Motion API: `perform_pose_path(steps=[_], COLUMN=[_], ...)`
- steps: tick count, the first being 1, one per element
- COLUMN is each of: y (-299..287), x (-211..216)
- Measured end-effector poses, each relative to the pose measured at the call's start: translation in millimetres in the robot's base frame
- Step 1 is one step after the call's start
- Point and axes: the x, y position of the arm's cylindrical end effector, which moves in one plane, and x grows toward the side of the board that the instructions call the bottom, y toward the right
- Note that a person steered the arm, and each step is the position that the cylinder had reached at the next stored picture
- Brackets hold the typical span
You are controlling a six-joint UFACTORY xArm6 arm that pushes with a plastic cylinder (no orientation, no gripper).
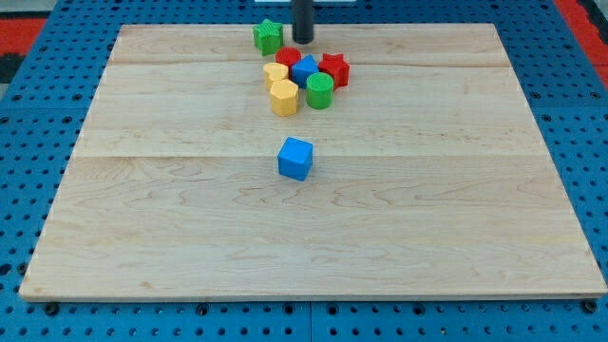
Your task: Move the green star diagonally top left to the blue cube
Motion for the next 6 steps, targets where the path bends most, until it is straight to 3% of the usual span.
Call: perform_pose_path(steps=[1,3,5,6], y=[-14,-114,-118,-165], x=[-17,52,30,14])
